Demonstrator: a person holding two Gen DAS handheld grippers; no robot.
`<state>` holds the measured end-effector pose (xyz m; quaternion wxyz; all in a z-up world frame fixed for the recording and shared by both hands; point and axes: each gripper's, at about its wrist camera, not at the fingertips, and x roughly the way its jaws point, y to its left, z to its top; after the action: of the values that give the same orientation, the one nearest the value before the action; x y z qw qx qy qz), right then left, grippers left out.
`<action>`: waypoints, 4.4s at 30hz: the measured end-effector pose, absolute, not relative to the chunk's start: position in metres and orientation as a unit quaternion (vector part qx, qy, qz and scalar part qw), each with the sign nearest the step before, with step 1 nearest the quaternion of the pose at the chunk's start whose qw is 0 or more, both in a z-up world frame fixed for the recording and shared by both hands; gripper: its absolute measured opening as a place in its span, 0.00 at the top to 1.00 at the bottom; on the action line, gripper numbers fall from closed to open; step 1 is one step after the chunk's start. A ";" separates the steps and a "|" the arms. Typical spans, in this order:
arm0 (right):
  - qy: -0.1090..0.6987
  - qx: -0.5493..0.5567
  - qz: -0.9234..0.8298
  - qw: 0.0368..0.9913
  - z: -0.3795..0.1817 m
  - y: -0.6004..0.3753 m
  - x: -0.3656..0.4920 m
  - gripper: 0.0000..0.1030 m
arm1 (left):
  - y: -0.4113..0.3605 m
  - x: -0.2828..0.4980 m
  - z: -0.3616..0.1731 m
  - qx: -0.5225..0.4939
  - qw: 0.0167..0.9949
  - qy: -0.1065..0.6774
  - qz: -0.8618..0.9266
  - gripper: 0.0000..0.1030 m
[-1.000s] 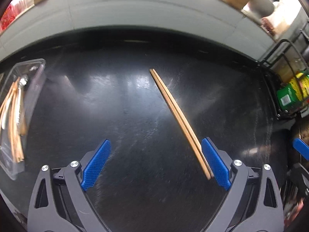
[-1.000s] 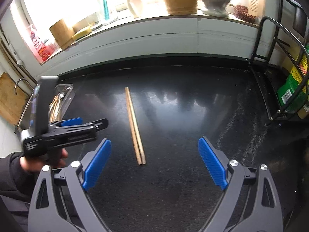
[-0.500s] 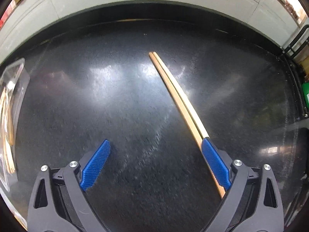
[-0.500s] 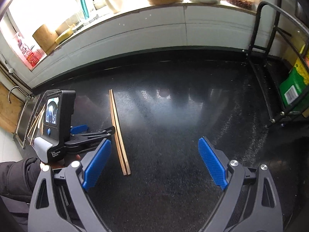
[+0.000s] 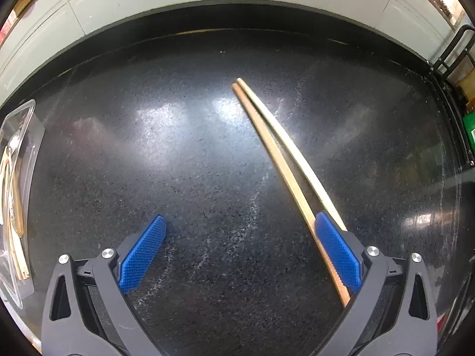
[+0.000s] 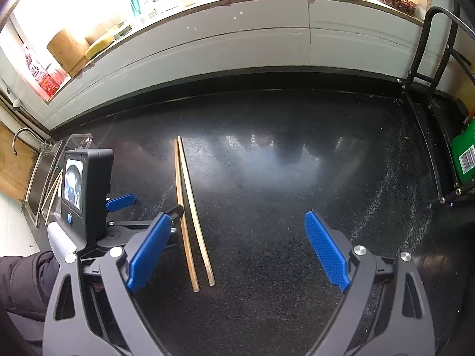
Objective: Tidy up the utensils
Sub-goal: 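Lower both open tools toward the two remaining chopsticks, then close the left tool on one chopstick while the right tool grasps the other, then carry both chopsticks with both tools over the clear tray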
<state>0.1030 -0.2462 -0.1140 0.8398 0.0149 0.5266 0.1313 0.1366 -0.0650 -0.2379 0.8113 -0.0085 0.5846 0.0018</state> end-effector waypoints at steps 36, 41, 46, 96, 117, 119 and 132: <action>0.531 -0.149 0.189 0.813 -0.215 -0.159 0.121 0.31 | 0.016 0.059 -0.227 0.068 0.854 0.511 -0.068 0.29; 0.527 -0.147 0.198 0.813 -0.210 -0.153 0.124 0.70 | -0.001 0.058 -0.224 0.080 0.860 0.497 -0.079 0.55; 0.532 -0.134 0.195 0.813 -0.207 -0.152 0.127 0.93 | -0.018 0.057 -0.223 0.105 0.859 0.493 -0.095 0.89; 0.439 -0.072 0.204 0.872 -0.033 -0.046 0.016 0.93 | 0.130 0.002 -0.067 0.014 0.888 0.460 0.005 0.95; 0.469 -0.084 0.304 0.825 -0.067 0.167 0.028 0.93 | 0.329 -0.038 -0.080 -0.060 0.870 0.477 0.109 0.95; 0.473 -0.079 0.302 0.824 -0.071 0.174 0.031 0.93 | 0.336 -0.034 -0.083 -0.058 0.869 0.481 0.102 0.95; 0.522 -0.056 0.260 0.810 -0.101 0.193 0.056 0.93 | 0.344 0.004 -0.116 -0.066 0.856 0.510 0.051 0.95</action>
<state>0.0555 0.1933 -0.1009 0.8104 -0.0562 0.5220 0.2602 0.0043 0.3438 -0.1164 0.8562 -0.0661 0.5099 0.0505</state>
